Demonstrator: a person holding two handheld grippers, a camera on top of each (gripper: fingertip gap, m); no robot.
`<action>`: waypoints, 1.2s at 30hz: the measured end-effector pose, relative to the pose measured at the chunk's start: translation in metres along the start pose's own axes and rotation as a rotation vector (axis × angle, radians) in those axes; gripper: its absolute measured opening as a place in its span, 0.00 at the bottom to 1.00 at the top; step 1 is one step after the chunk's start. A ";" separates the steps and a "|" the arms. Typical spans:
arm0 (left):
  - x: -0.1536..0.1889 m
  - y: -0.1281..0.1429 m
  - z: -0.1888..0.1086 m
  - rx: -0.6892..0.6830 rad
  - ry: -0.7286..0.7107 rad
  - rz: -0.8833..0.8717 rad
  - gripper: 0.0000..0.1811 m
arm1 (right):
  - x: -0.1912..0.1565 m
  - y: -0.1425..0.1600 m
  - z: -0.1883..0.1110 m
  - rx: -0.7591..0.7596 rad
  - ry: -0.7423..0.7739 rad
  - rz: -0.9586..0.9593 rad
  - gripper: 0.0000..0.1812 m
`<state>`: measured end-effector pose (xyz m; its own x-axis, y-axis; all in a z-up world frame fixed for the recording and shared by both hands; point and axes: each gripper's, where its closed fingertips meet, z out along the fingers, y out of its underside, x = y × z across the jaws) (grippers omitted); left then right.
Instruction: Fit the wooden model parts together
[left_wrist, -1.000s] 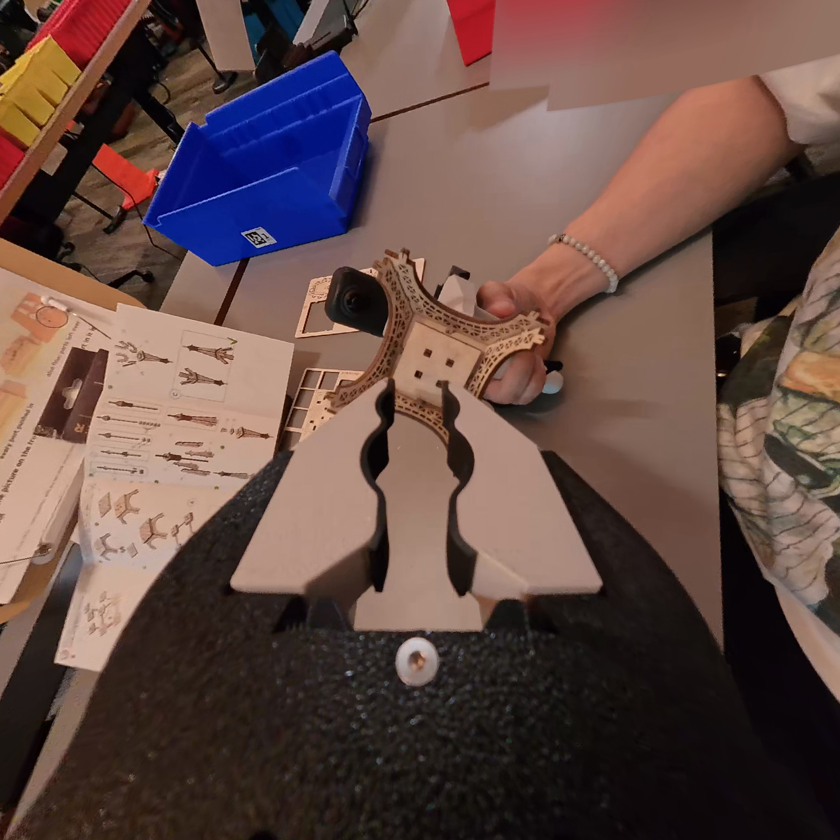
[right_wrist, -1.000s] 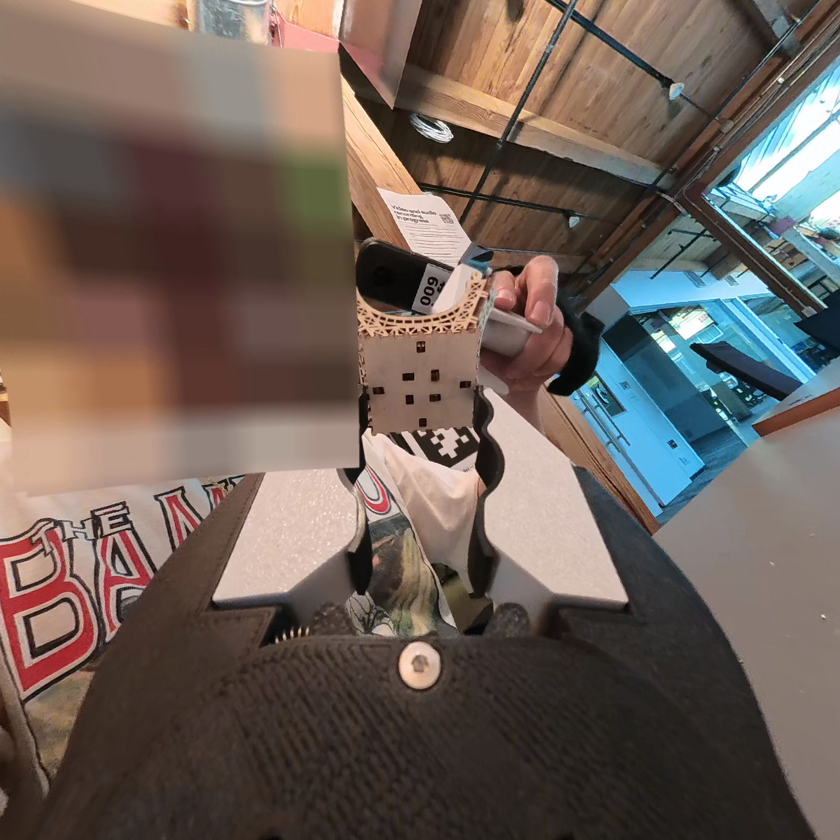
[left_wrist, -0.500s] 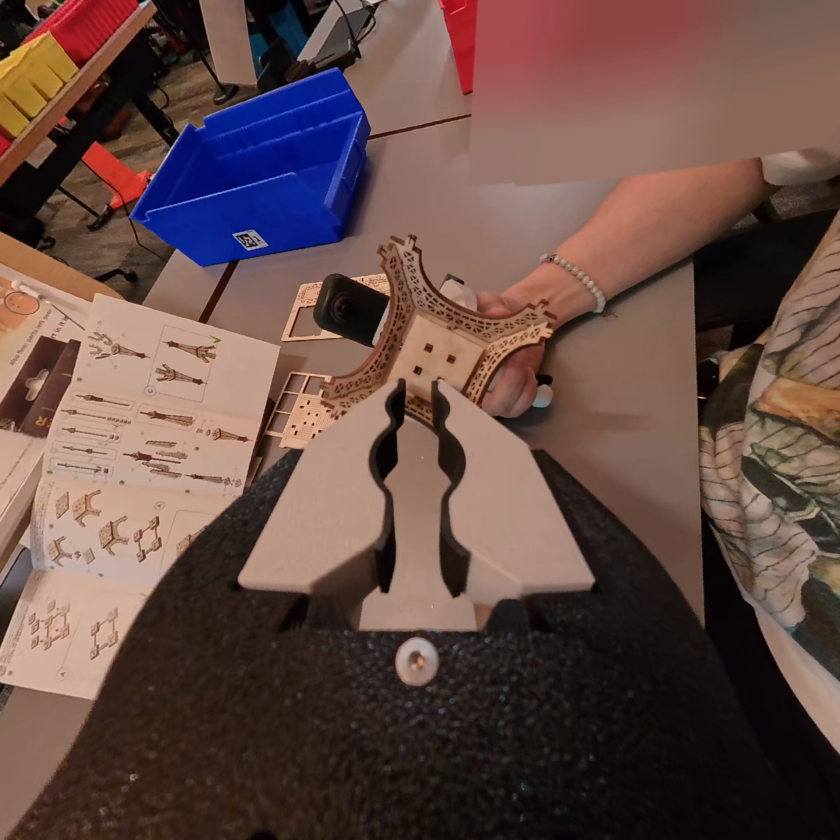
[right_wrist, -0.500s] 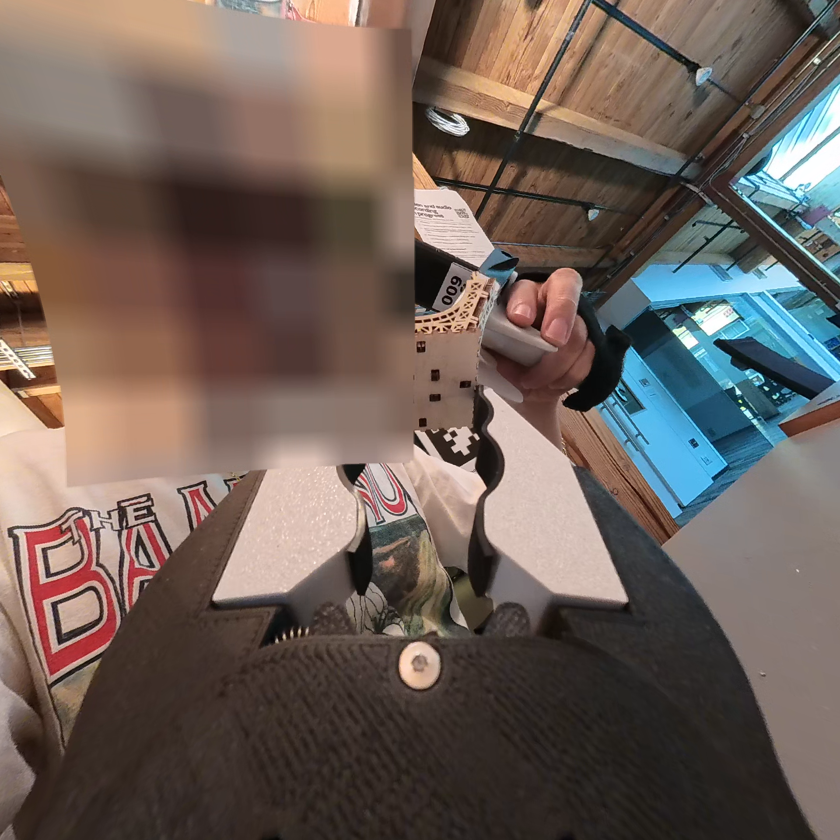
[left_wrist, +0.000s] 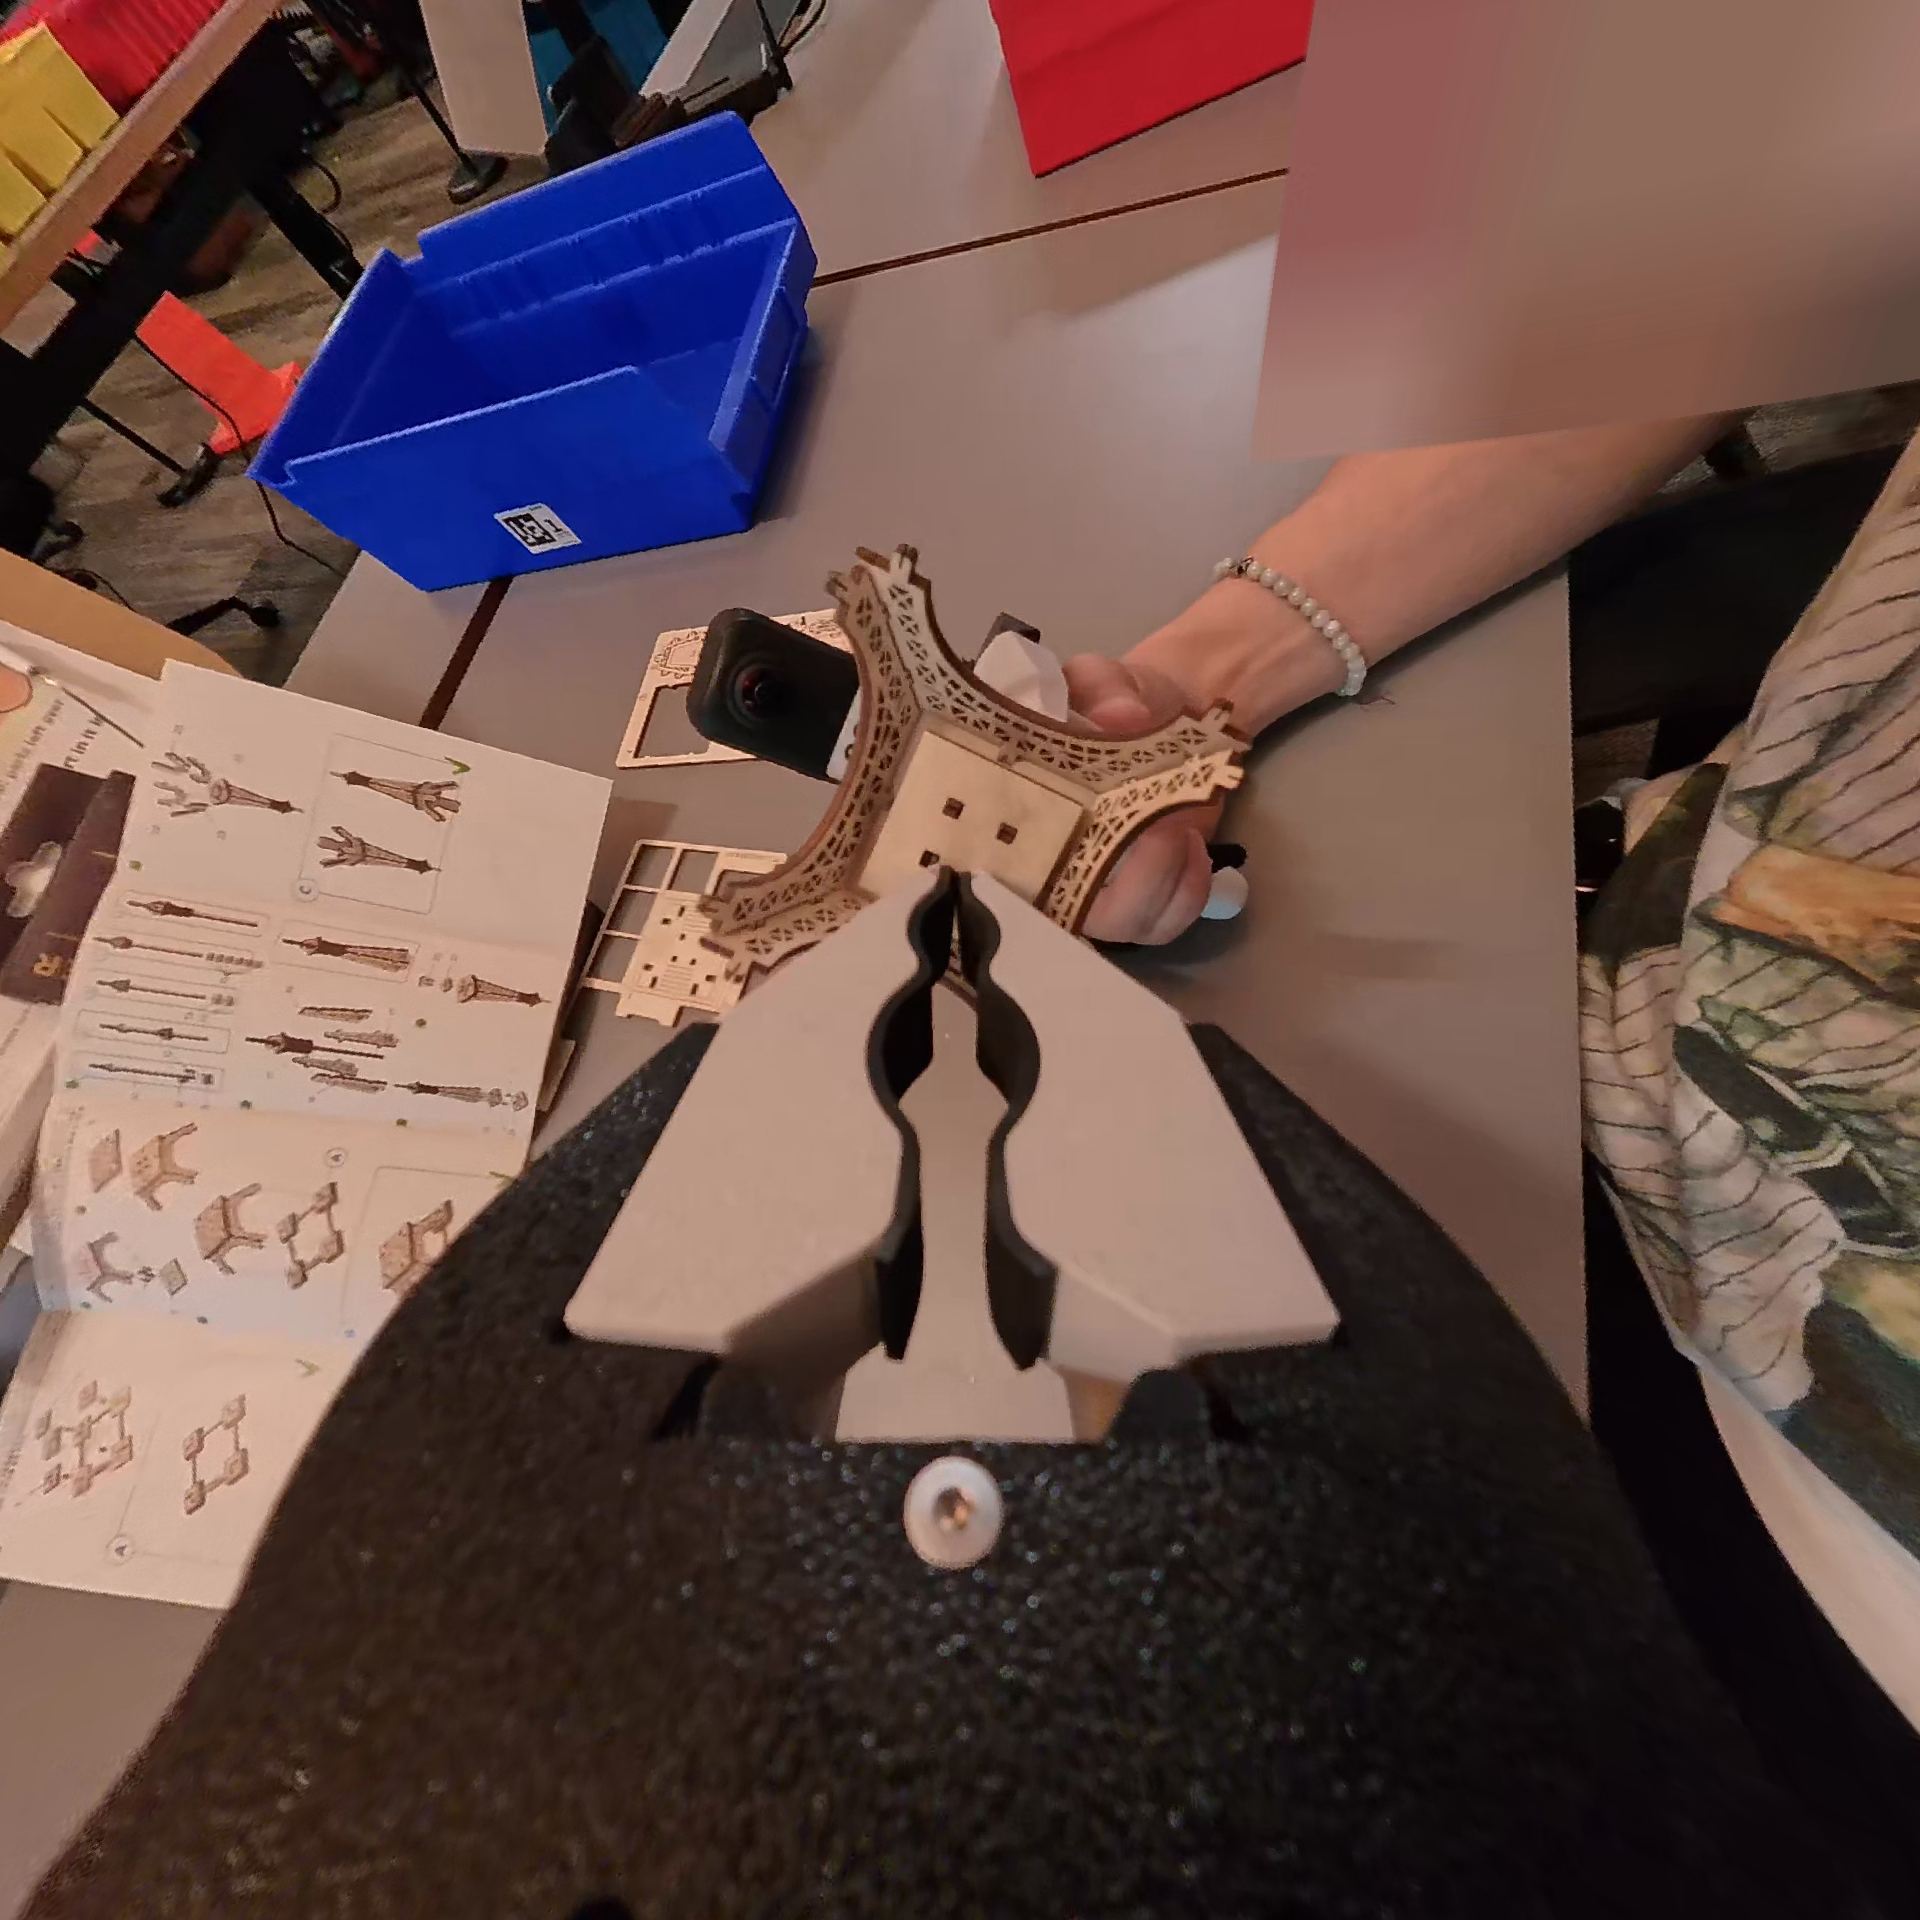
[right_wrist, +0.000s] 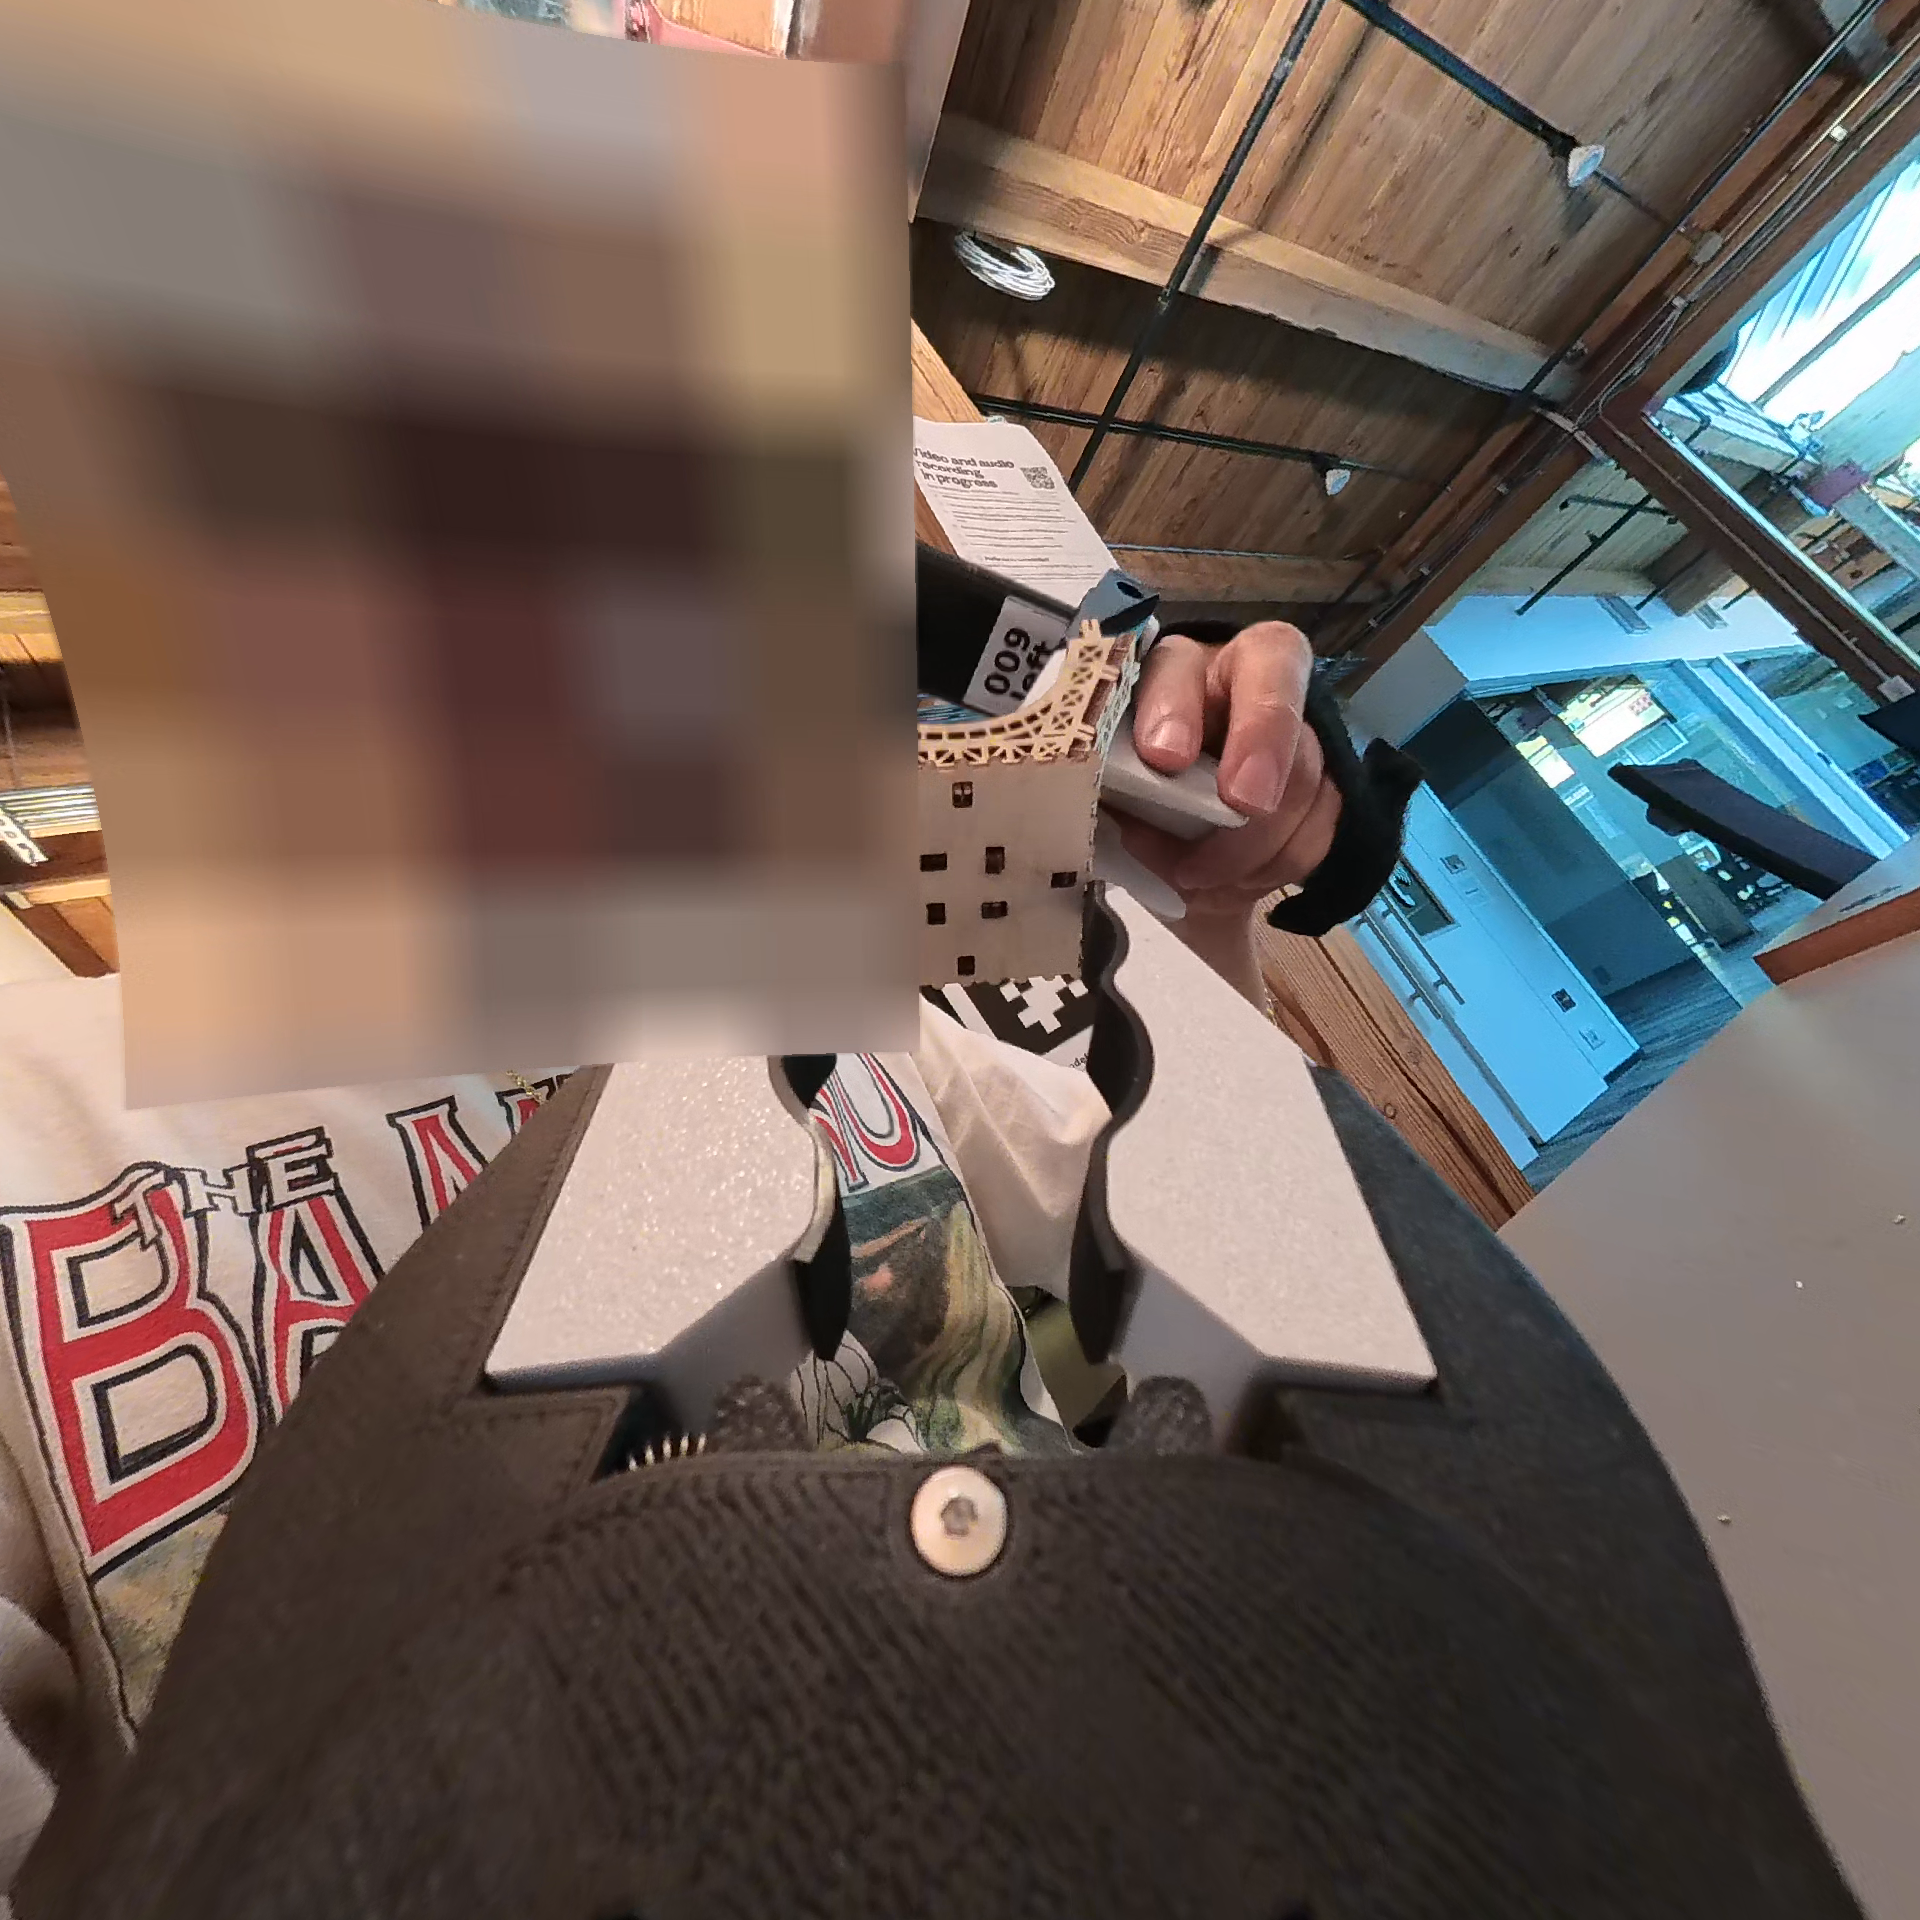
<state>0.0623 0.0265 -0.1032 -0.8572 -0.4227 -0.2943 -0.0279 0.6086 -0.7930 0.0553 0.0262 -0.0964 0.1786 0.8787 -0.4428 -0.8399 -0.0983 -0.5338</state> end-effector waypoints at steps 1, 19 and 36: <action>0.001 0.000 0.000 -0.001 0.011 -0.015 0.00 | 0.000 0.001 0.000 -0.005 0.000 0.000 0.25; -0.005 0.008 -0.004 -0.027 0.031 -0.098 0.00 | 0.007 0.002 0.003 -0.003 0.084 -0.074 0.25; -0.033 0.053 0.007 0.282 -0.313 -0.621 0.31 | 0.076 -0.022 -0.063 -0.506 1.280 -0.881 0.25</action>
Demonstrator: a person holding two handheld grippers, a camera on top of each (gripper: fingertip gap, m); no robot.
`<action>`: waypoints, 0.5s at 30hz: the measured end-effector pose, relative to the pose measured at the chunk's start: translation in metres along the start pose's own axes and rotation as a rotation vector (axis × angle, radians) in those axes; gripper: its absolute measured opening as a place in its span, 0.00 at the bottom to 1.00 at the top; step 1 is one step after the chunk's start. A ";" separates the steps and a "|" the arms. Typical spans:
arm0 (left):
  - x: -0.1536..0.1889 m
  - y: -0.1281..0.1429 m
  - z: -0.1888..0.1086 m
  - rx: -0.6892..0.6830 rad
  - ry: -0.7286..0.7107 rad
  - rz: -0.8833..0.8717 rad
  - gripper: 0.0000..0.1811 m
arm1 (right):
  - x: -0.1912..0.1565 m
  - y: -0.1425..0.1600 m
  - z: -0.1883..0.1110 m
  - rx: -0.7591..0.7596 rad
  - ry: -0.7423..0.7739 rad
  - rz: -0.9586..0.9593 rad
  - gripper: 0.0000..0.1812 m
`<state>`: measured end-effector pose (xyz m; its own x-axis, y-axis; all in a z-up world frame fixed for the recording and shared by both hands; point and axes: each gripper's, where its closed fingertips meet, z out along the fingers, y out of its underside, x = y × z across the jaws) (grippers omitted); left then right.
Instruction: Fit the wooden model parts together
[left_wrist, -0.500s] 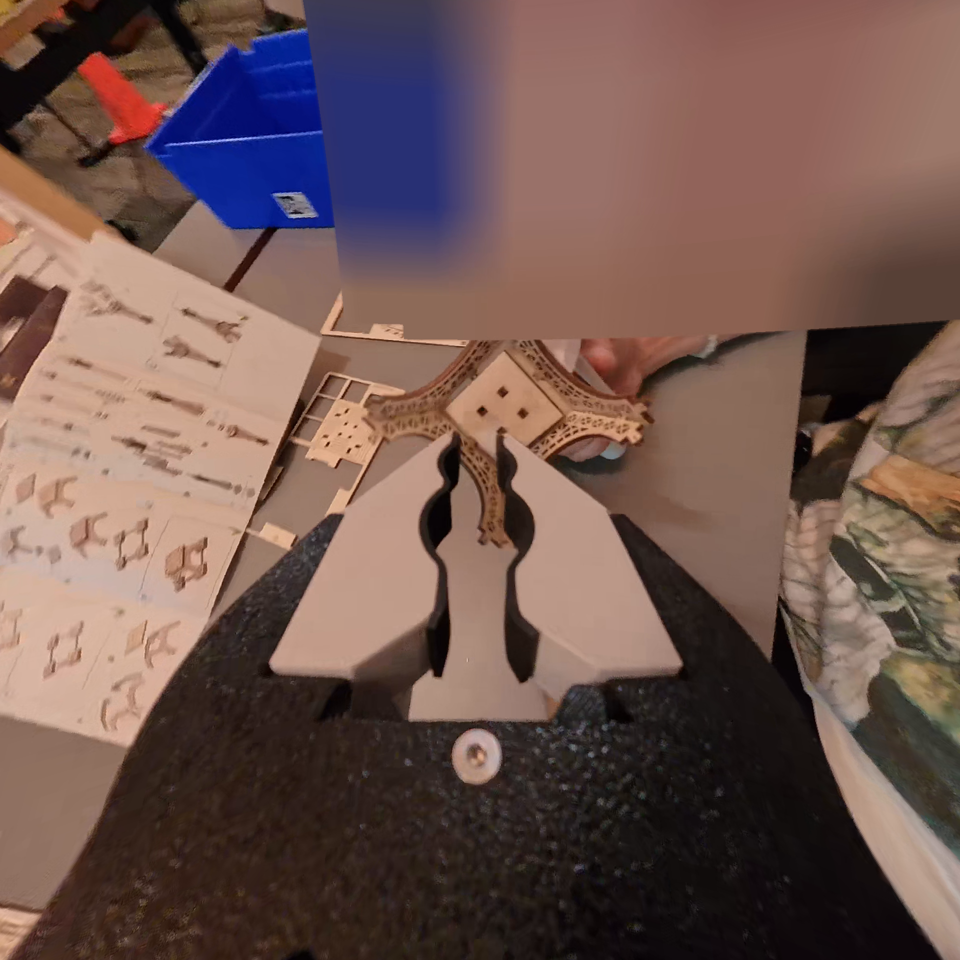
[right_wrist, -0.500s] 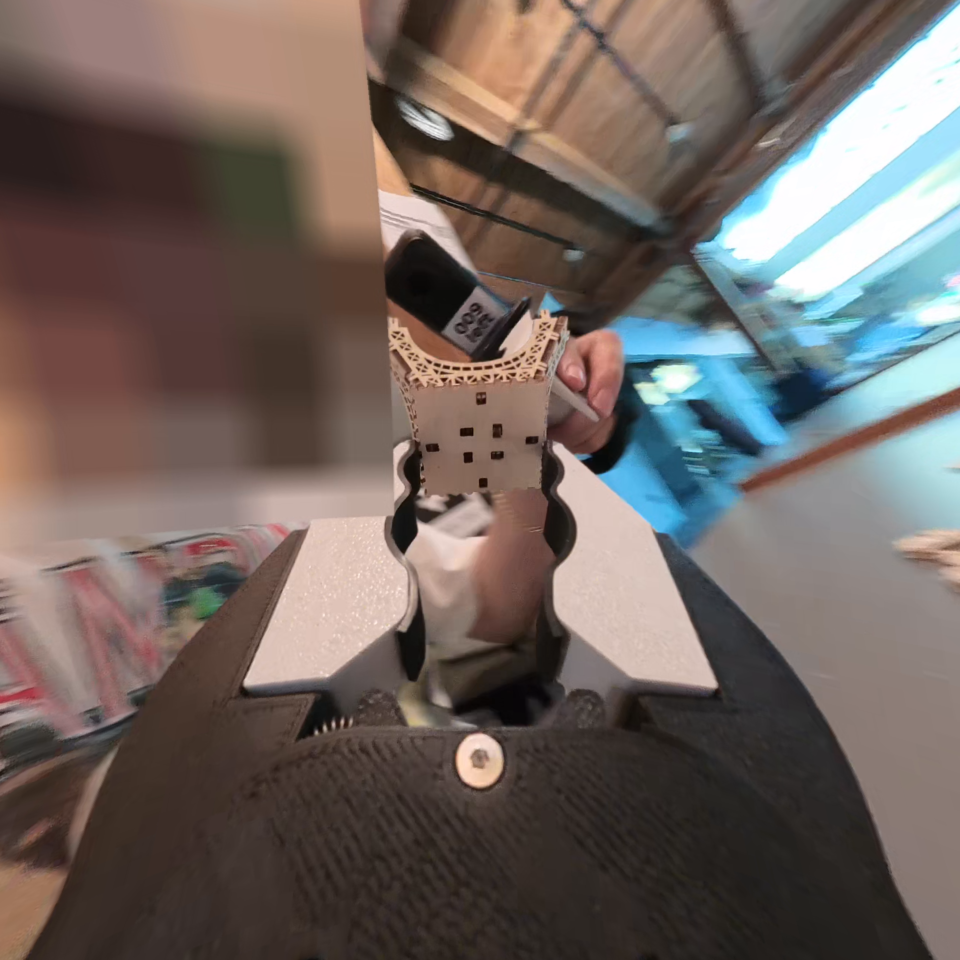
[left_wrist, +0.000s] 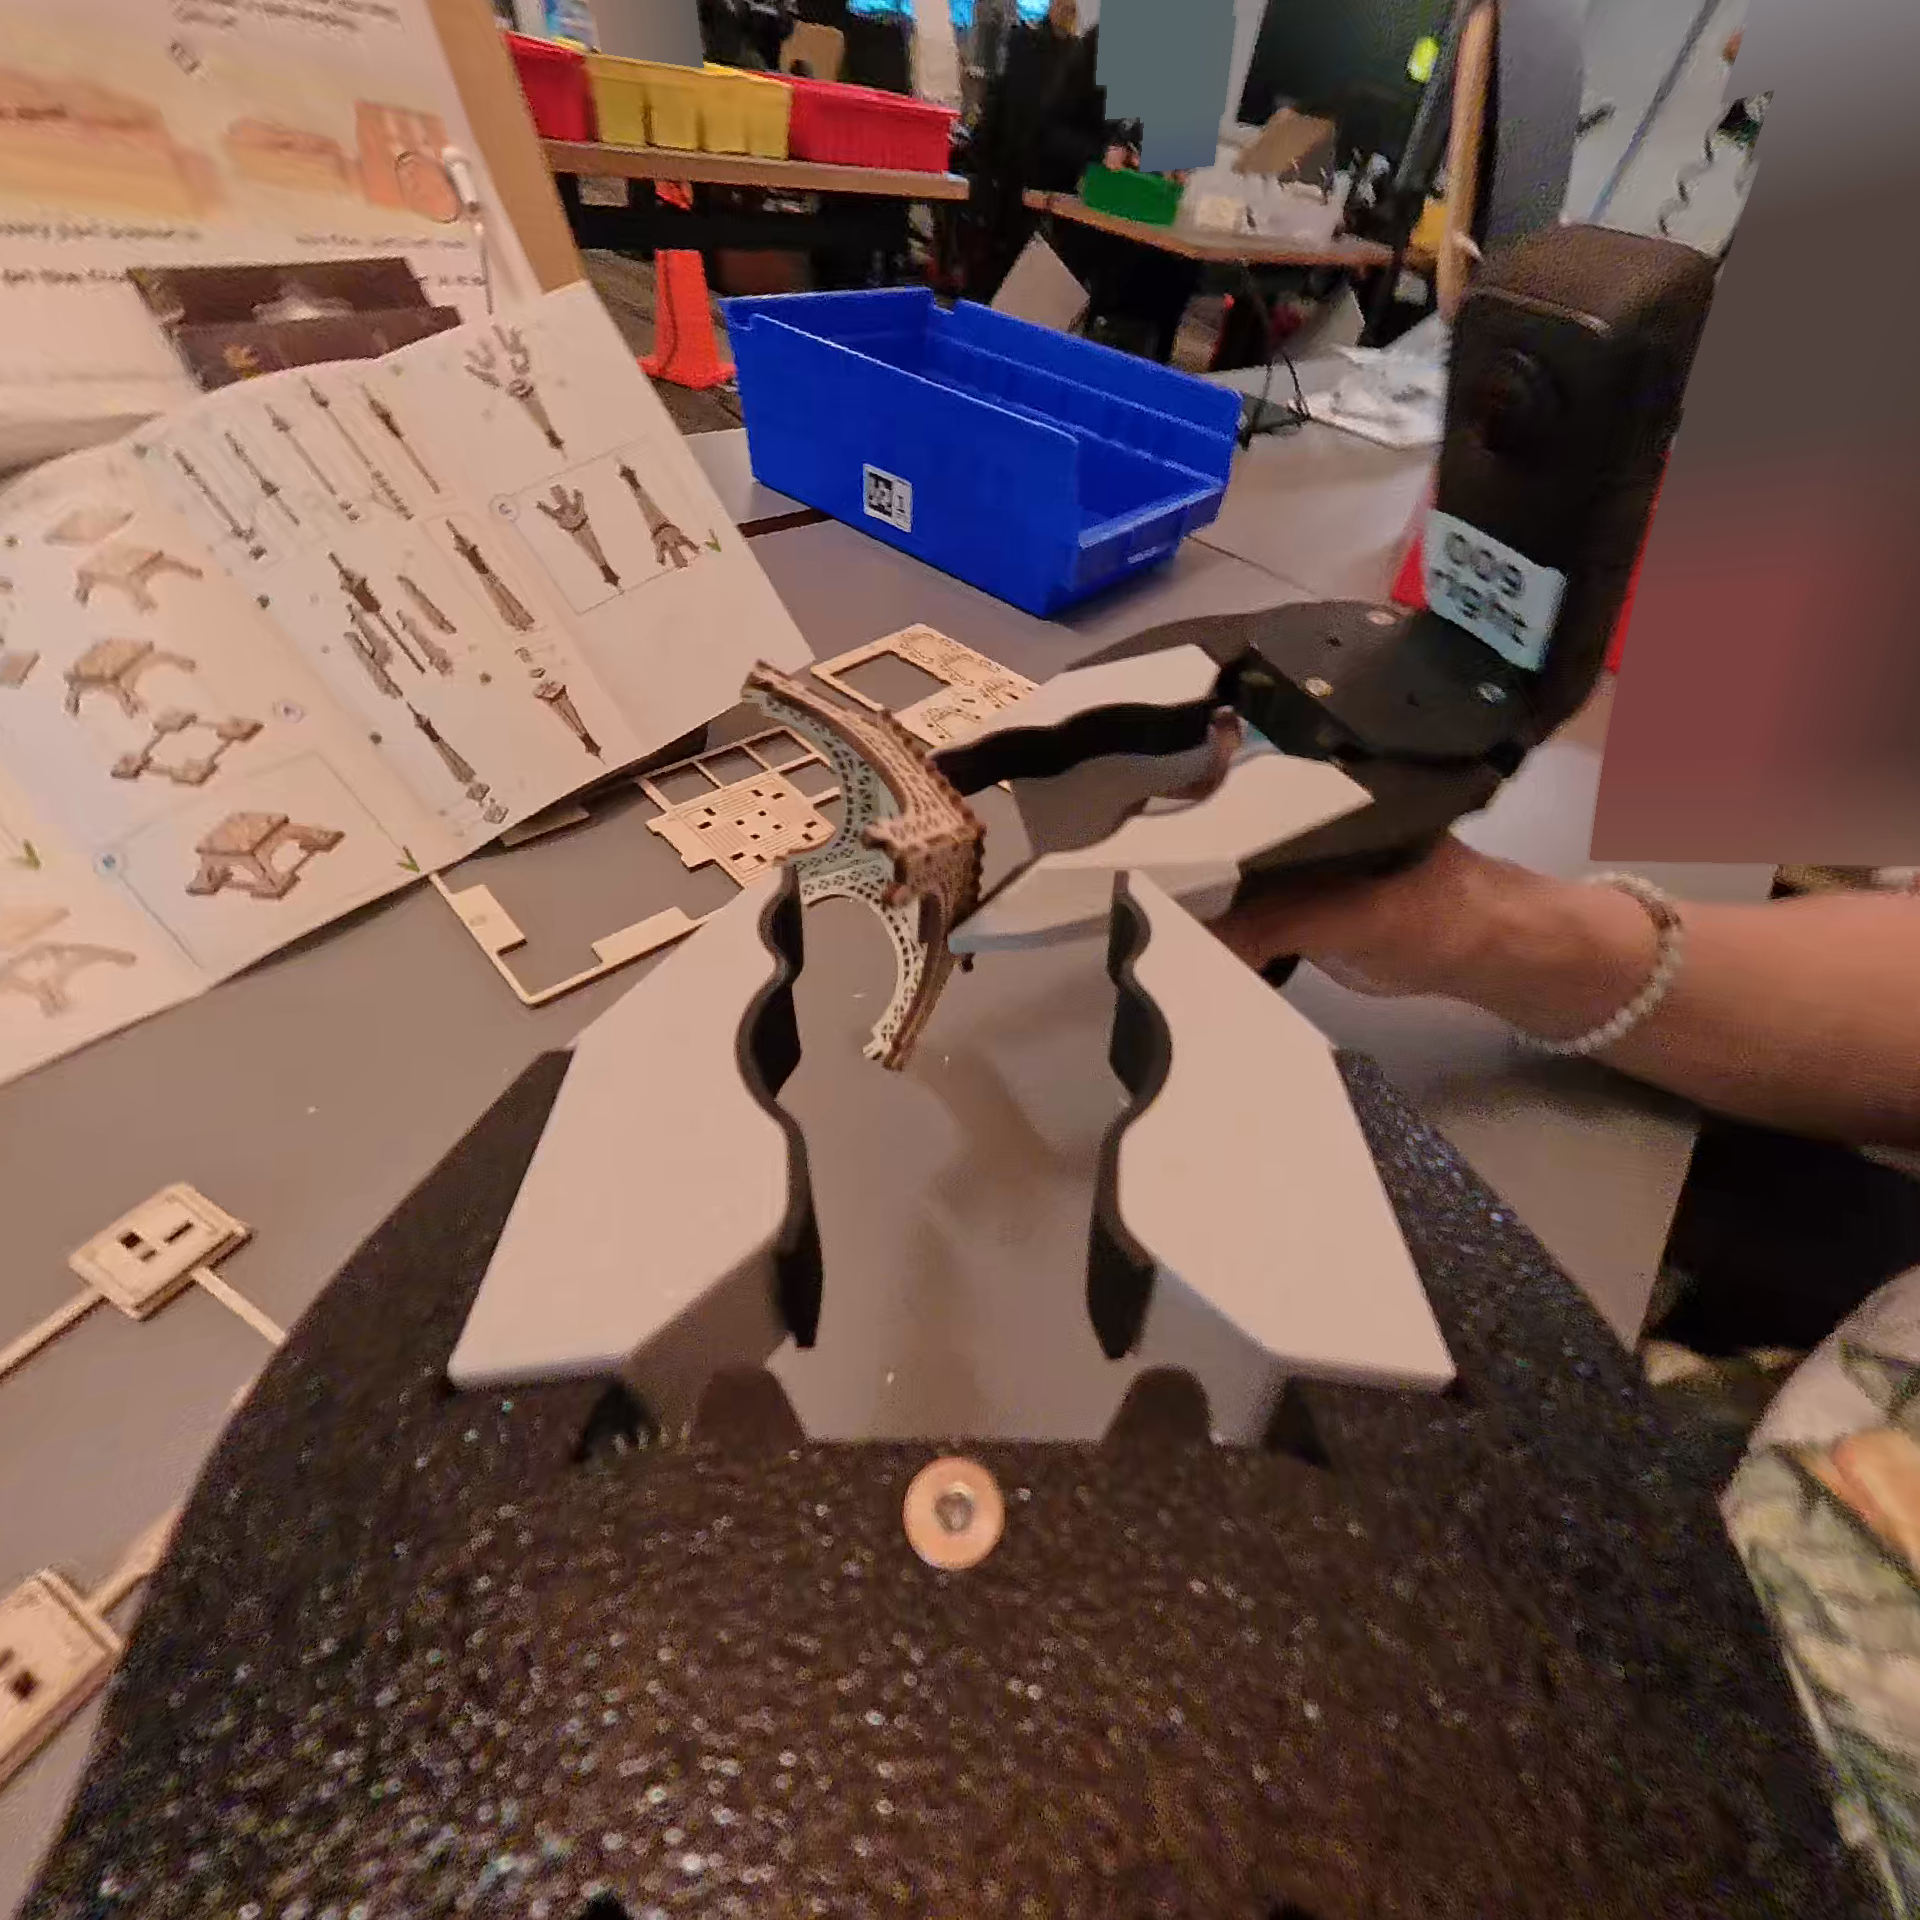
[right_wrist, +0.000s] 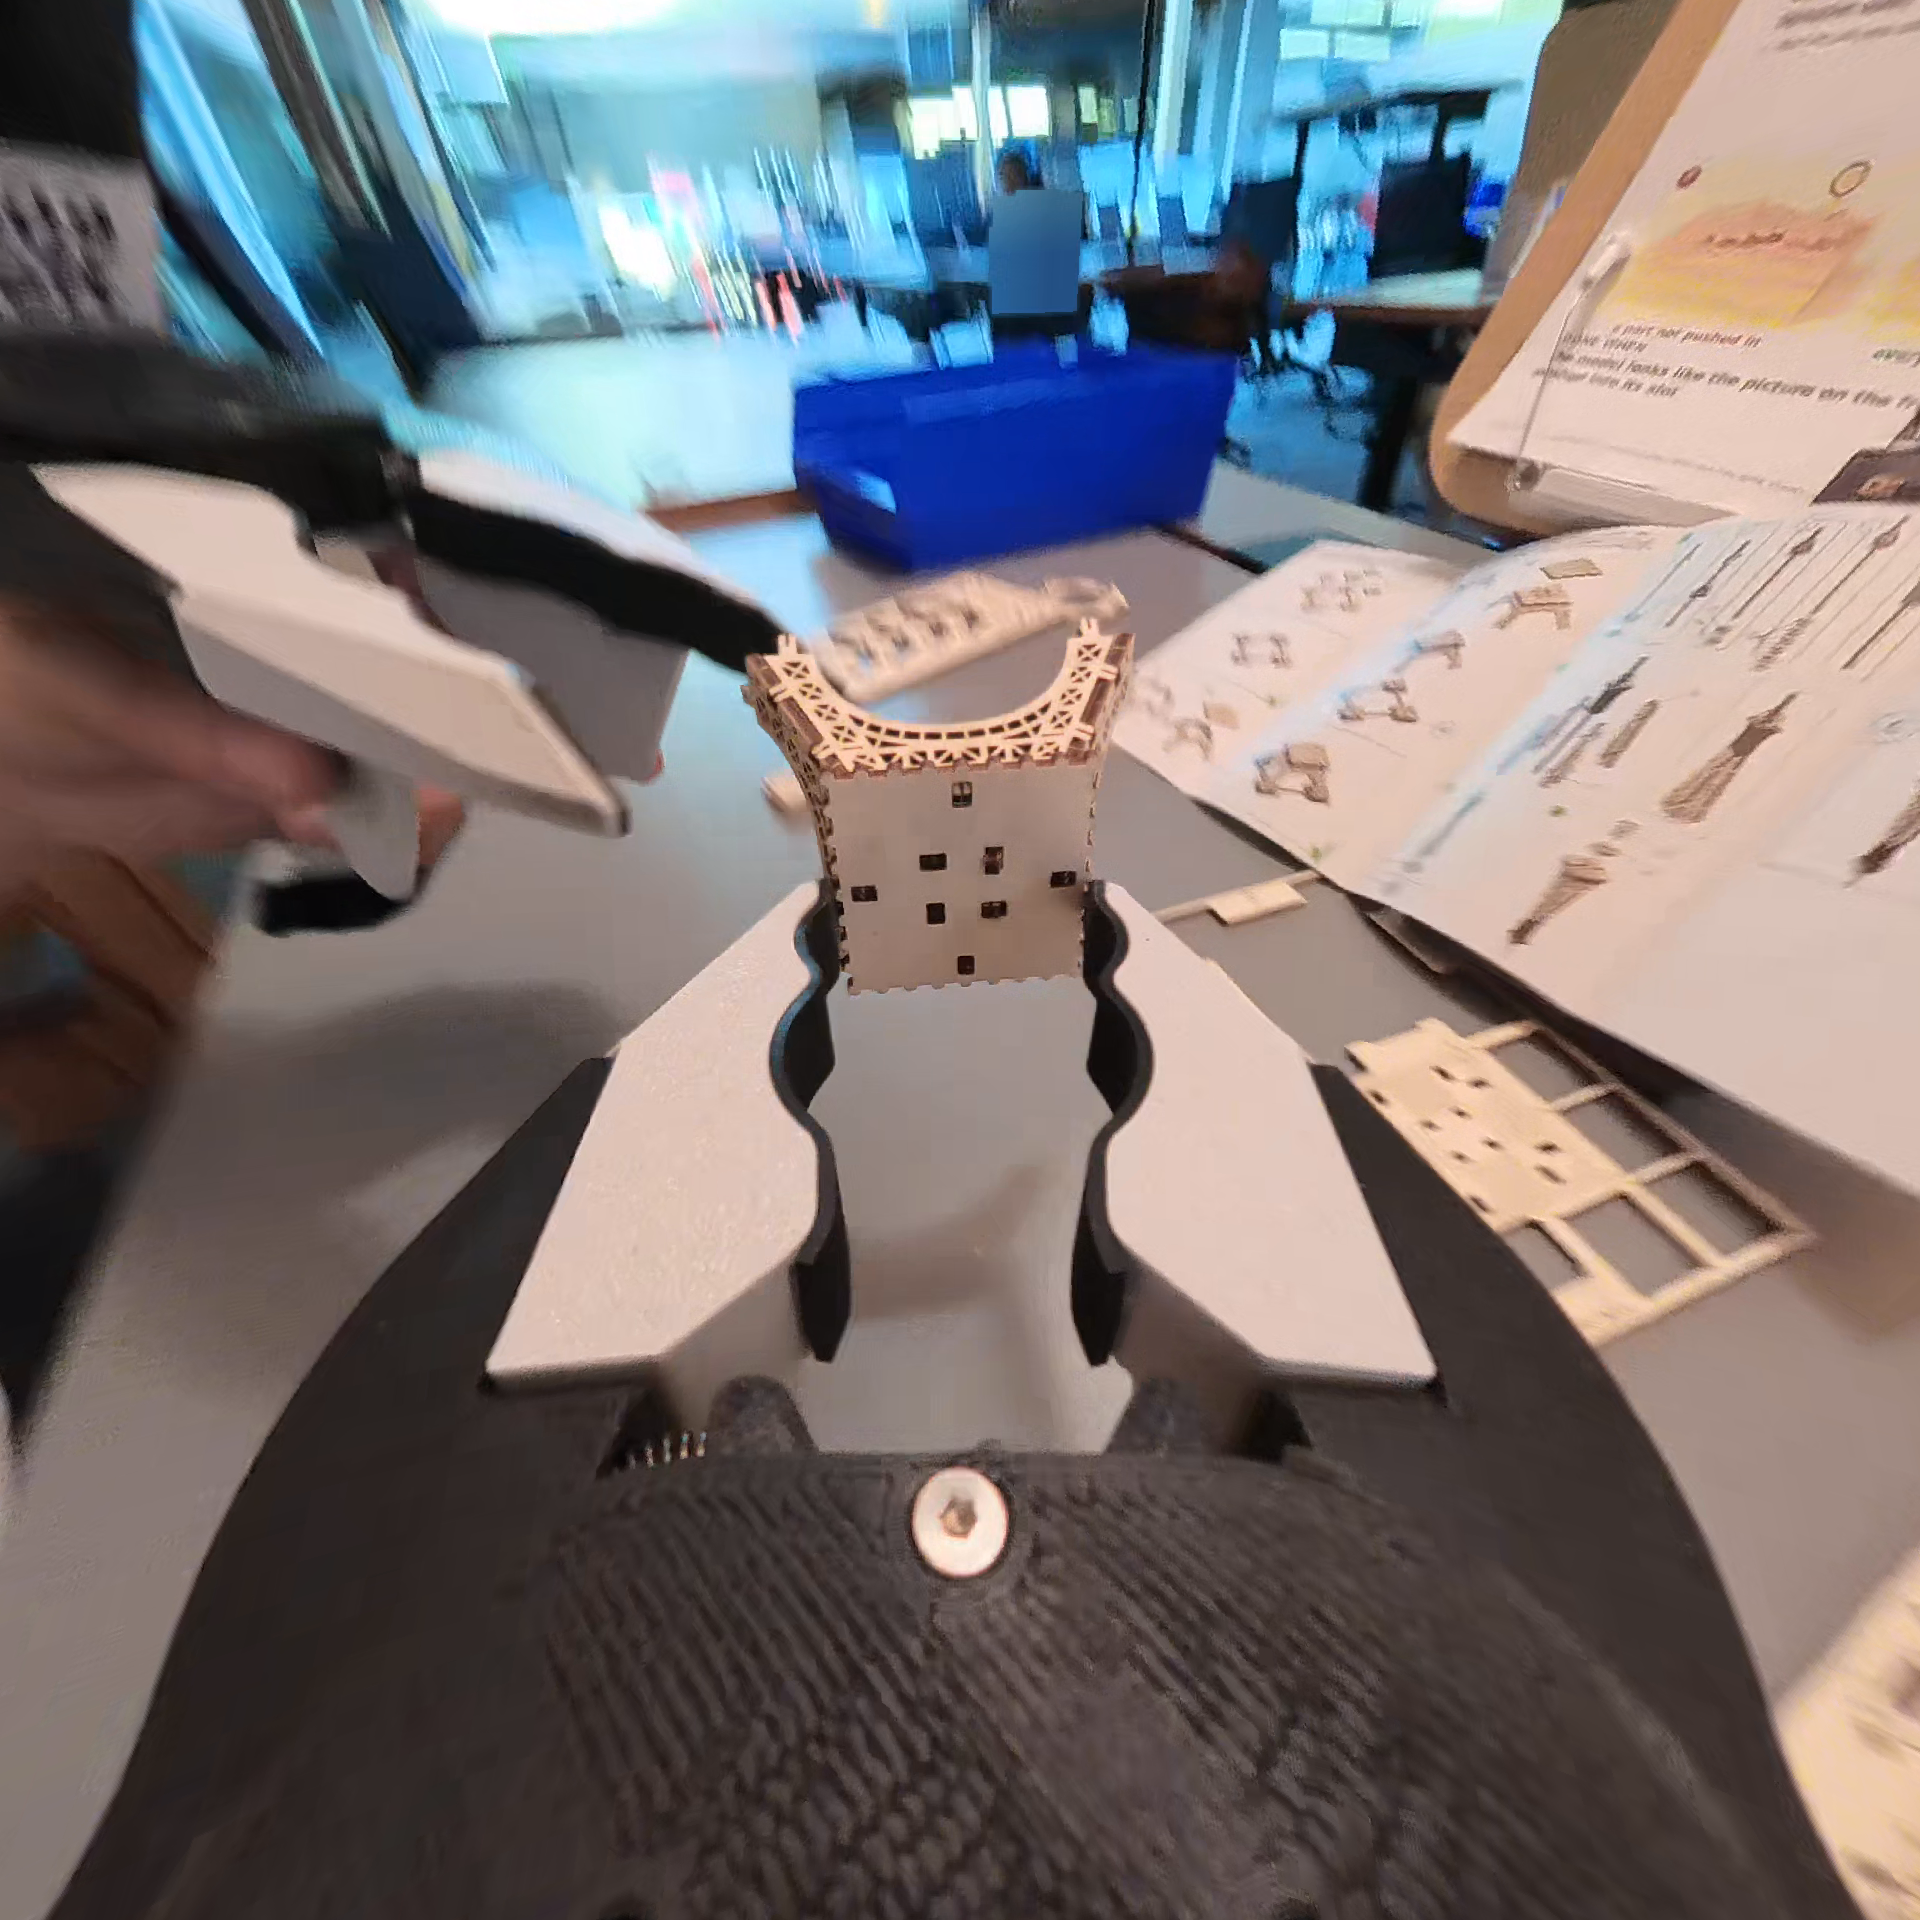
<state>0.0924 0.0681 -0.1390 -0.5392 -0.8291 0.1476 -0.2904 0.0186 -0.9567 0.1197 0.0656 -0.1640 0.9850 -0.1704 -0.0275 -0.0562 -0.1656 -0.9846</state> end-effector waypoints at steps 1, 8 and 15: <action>-0.003 0.001 0.002 0.016 -0.018 -0.033 0.31 | 0.000 0.002 0.000 -0.020 0.022 -0.046 0.25; -0.011 0.008 0.008 -0.003 -0.035 -0.115 0.28 | -0.005 0.012 0.001 -0.159 0.104 -0.297 0.25; -0.003 0.012 0.012 -0.080 0.014 -0.105 0.18 | -0.009 0.009 0.000 -0.196 0.177 -0.484 0.25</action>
<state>0.1003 0.0645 -0.1537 -0.5135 -0.8210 0.2495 -0.4077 -0.0224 -0.9128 0.1107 0.0656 -0.1730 0.8644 -0.1877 0.4665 0.3505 -0.4403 -0.8266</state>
